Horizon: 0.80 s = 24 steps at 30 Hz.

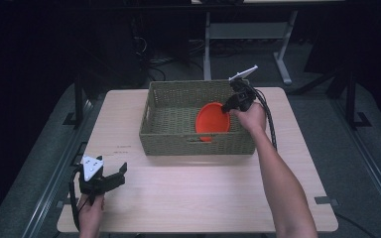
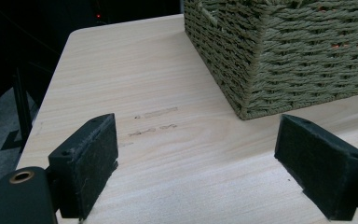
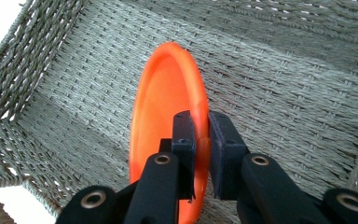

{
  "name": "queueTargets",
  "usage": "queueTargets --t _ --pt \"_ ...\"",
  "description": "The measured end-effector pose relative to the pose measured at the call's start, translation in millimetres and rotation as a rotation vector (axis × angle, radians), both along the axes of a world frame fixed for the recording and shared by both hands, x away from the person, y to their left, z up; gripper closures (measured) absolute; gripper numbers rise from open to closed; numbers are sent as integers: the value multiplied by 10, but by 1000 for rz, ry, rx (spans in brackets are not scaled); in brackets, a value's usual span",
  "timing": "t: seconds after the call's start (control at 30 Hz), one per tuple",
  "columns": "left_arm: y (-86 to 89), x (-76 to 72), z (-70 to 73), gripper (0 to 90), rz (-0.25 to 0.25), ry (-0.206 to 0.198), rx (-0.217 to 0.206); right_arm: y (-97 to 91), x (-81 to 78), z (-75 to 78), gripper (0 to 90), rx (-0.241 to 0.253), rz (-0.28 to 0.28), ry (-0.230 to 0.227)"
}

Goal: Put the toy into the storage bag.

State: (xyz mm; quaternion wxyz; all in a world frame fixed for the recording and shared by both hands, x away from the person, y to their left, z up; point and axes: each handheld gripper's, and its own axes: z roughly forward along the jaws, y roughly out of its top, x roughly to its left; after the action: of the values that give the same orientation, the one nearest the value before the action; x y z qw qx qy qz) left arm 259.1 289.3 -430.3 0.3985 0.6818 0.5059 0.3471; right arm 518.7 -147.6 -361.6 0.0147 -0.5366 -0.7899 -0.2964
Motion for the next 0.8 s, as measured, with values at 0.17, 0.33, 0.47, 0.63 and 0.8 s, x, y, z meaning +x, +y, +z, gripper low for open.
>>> queueTargets --t 0.17,0.33,0.47,0.63,0.8 --pt "-2 -1 2 128 2 1 -1 -14 7 -22 806 -14 -6 11" --pt "3 8 1 128 7 0 -5 -36 21 -38 777 -17 -4 32" --pt "0 6 -2 128 6 1 -6 -39 22 -56 765 -33 -2 33" --pt "-2 2 2 128 7 -3 -9 -23 10 -52 739 -46 0 33" --pt "-3 1 2 128 -1 -1 2 -13 1 -46 712 -54 6 27"
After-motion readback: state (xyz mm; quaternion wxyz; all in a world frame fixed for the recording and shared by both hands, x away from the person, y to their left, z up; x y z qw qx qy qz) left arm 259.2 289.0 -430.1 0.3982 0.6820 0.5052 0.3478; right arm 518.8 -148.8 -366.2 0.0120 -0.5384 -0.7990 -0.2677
